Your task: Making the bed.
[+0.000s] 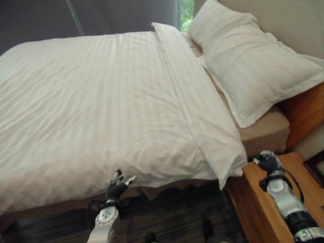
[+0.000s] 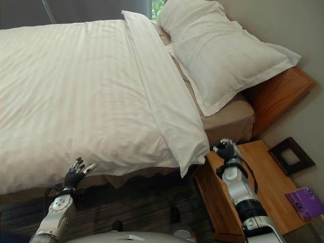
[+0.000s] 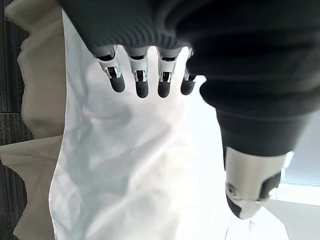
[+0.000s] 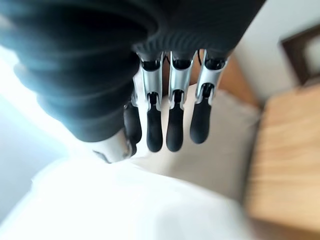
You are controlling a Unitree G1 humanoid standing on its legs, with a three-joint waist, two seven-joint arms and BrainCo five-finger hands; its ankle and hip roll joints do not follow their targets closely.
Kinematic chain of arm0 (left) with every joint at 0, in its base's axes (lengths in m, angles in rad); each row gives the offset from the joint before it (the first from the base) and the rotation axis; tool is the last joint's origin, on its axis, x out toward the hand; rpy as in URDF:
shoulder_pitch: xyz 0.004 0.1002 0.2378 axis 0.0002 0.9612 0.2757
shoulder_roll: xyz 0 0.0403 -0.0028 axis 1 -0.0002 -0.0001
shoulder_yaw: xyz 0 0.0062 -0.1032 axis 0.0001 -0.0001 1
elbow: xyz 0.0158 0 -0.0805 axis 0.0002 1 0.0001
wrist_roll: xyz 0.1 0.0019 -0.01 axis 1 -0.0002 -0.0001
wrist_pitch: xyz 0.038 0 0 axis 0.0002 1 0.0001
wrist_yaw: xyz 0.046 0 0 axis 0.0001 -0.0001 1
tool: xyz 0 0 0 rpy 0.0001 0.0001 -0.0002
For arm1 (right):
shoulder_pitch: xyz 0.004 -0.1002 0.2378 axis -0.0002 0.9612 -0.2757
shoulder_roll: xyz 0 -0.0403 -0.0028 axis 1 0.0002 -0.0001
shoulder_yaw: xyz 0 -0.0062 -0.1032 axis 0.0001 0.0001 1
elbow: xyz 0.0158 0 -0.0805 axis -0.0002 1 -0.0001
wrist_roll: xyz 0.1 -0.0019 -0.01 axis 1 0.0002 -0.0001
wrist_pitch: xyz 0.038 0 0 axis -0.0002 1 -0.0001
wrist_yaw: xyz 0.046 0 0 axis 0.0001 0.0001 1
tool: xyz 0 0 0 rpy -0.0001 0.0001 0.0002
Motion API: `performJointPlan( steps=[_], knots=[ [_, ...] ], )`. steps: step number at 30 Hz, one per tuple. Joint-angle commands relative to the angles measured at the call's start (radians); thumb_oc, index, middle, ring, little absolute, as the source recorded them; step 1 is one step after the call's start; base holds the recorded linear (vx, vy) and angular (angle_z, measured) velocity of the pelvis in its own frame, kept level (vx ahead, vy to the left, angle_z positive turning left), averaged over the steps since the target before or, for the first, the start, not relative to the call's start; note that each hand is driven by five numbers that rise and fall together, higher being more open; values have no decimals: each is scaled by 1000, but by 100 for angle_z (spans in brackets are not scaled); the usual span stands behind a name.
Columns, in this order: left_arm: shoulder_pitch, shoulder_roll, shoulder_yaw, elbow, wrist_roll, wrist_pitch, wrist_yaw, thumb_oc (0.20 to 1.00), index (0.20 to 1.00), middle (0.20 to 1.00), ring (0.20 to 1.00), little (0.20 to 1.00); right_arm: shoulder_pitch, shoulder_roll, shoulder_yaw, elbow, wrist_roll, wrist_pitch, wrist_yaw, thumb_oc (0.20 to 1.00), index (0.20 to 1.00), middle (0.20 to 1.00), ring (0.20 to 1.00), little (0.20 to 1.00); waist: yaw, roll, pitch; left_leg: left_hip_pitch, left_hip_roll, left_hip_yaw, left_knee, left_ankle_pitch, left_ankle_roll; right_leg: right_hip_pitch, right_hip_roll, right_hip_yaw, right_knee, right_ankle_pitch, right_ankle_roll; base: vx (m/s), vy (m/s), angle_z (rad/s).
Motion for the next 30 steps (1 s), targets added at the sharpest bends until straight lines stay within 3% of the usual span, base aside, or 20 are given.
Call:
performJointPlan(
  steps=[1, 3, 4, 5, 7, 9, 12, 14, 16, 17, 19, 20, 23, 26, 28, 29, 30],
  knots=[
    [-74, 69, 0, -26, -21, -31, 12, 1000, 1000, 1000, 1000, 1000, -134, 24, -43, 7, 260, -129, -36, 200, 200, 200, 200, 200, 16, -6, 37, -19, -6, -25, 12, -67, 9, 35, -57, -71, 27, -131, 26, -10, -32, 4],
    [-75, 81, -11, -29, -36, -36, 8, 1000, 1000, 1000, 1000, 1000, -216, 83, -59, 8, 479, -210, -23, 200, 200, 200, 200, 200, 30, 4, 50, -29, -7, -29, 12, -62, 6, 27, -55, -71, 30, -129, 24, -60, -38, 8],
    [-83, 81, -28, -21, -59, -44, 7, 1000, 1000, 1000, 1000, 1000, -305, 128, -82, 11, 666, -280, -2, 200, 200, 200, 200, 200, 44, 17, 72, -47, -10, -35, 12, -51, 5, 7, -55, -70, 38, -129, 22, -82, -28, 4],
    [-86, 81, -28, -19, -60, -45, 7, 1000, 1000, 1000, 1000, 1000, -309, 127, -82, 15, 669, -282, 0, 200, 200, 200, 200, 200, 44, 17, 72, -50, -10, -35, 12, -50, 5, 4, -55, -70, 40, -130, 22, -89, -14, -1],
    [-91, 78, -43, 6, -106, -66, -4, 1000, 1000, 1000, 1000, 1000, -435, 170, -126, 42, 880, -378, 24, 200, 200, 200, 200, 200, 66, 38, 86, -75, -11, -39, 12, -37, 0, -18, -57, -74, 37, -127, 24, -21, -9, 7],
    [-122, 81, -63, 31, -146, -89, -1, 1000, 1000, 1000, 1000, 1000, -541, 173, -154, 75, 1007, -446, 47, 200, 200, 200, 200, 200, 91, 60, 109, -113, -12, -48, 12, -19, -6, -53, -58, -79, 40, -123, 26, -53, -36, 18],
    [-143, 94, -73, 52, -169, -104, -3, 1000, 1000, 1000, 1000, 1000, -614, 133, -164, 127, 1035, -465, 35, 200, 200, 200, 200, 200, 110, 85, 125, -149, -16, -54, 12, -4, -12, -84, -61, -83, 42, -119, 27, -39, -31, 19],
    [-146, 96, -77, 52, -172, -107, -4, 1000, 1000, 1000, 1000, 1000, -630, 116, -164, 144, 1033, -462, 30, 200, 200, 200, 200, 200, 115, 95, 132, -161, -17, -55, 12, 1, -14, -93, -61, -84, 42, -118, 28, -34, -28, 8],
    [-146, 100, -82, 50, -183, -112, -12, 1000, 1000, 1000, 1000, 1000, -663, 89, -162, 194, 1034, -453, 26, 200, 200, 200, 200, 200, 126, 121, 148, -192, -21, -56, 12, 11, -17, -118, -63, -87, 39, -112, 31, -70, -11, 6],
    [-151, 101, -89, 63, -187, -114, -17, 1000, 1000, 1000, 1000, 1000, -682, 67, -158, 254, 1036, -435, 30, 200, 200, 200, 200, 200, 133, 149, 162, -224, -23, -55, 12, 22, -20, -146, -65, -92, 37, -105, 34, -77, -6, 2],
    [-146, 103, -90, 64, -190, -117, -21, 1000, 1000, 1000, 1000, 1000, -687, 57, -165, 296, 1039, -426, 31, 200, 200, 200, 200, 200, 137, 164, 169, -238, -23, -54, 12, 27, -22, -158, -64, -95, 33, -101, 36, -54, -11, 3],
    [-138, 105, -92, 65, -194, -119, -31, 1000, 1000, 1000, 1000, 1000, -680, 44, -175, 364, 1045, -406, 40, 200, 200, 200, 200, 200, 142, 187, 186, -263, -25, -51, 12, 34, -25, -179, -64, -99, 27, -95, 39, -34, -12, 3],
    [-131, 103, -84, 63, -204, -115, -47, 1000, 1000, 1000, 1000, 1000, -640, 40, -196, 475, 1029, -357, 45, 200, 200, 200, 200, 200, 140, 212, 208, -289, -27, -47, 12, 39, -28, -203, -64, -98, 24, -94, 41, -55, -8, -5],
    [-134, 98, -74, 60, -206, -110, -52, 1000, 1000, 1000, 1000, 1000, -594, 56, -212, 531, 1016, -330, 53, 200, 200, 200, 200, 200, 132, 221, 221, -293, -27, -40, 12, 42, -30, -211, -59, -93, 25, -95, 40, -13, -1, -2],
    [-133, 91, -62, 64, -203, -104, -54, 1000, 1000, 1000, 1000, 1000, -513, 110, -233, 551, 1026, -315, 71, 200, 200, 200, 200, 200, 121, 222, 229, -285, -24, -36, 12, 41, -30, -204, -55, -90, 25, -98, 37, 0, 0, 0],
    [-144, 67, -56, 92, -196, -93, -53, 1000, 1000, 1000, 1000, 1000, -405, 185, -245, 559, 1028, -306, 86, 200, 200, 200, 200, 200, 102, 216, 233, -272, -22, -34, 12, 37, -30, -194, -50, -88, 25, -103, 33, 0, 0, 0],
    [-142, 69, -57, 94, -196, -94, -54, 1000, 1000, 1000, 1000, 1000, -398, 189, -244, 554, 1027, -306, 85, 200, 200, 200, 200, 200, 101, 214, 230, -272, -22, -34, 12, 38, -30, -193, -50, -88, 25, -103, 33, 0, 0, 0]
  ],
)
